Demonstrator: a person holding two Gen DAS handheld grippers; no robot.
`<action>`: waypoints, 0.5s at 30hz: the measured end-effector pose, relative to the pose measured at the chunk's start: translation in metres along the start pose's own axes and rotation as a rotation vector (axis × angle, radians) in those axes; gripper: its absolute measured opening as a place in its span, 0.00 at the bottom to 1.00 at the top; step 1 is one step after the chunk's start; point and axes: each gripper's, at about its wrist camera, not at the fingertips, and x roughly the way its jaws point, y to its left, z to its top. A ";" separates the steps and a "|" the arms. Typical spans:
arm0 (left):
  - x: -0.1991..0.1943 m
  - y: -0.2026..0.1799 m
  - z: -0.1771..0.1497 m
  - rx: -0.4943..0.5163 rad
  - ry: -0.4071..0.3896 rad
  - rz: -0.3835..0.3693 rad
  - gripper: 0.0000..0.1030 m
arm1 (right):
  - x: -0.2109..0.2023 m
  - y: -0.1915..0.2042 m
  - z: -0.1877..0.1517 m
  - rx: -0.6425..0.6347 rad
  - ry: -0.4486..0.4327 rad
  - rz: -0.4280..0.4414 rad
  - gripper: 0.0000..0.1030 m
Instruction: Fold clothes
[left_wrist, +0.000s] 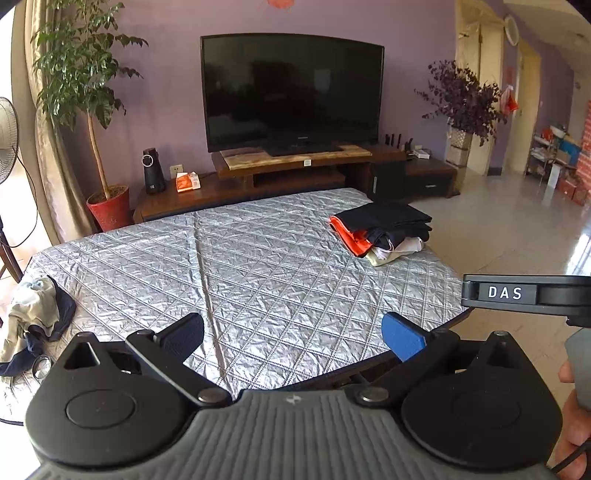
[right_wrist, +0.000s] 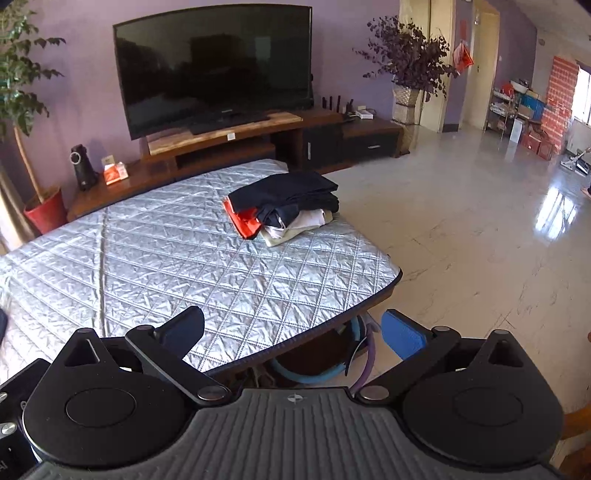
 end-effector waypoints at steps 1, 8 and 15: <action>0.001 0.000 0.000 -0.002 0.005 -0.006 0.99 | 0.002 0.002 -0.001 -0.005 0.003 -0.001 1.00; 0.007 0.005 -0.002 -0.020 0.034 -0.028 0.99 | 0.010 0.010 -0.002 -0.025 0.017 -0.006 1.00; 0.014 0.010 -0.004 -0.038 0.069 -0.063 0.99 | 0.021 0.016 -0.004 -0.037 0.037 -0.013 1.00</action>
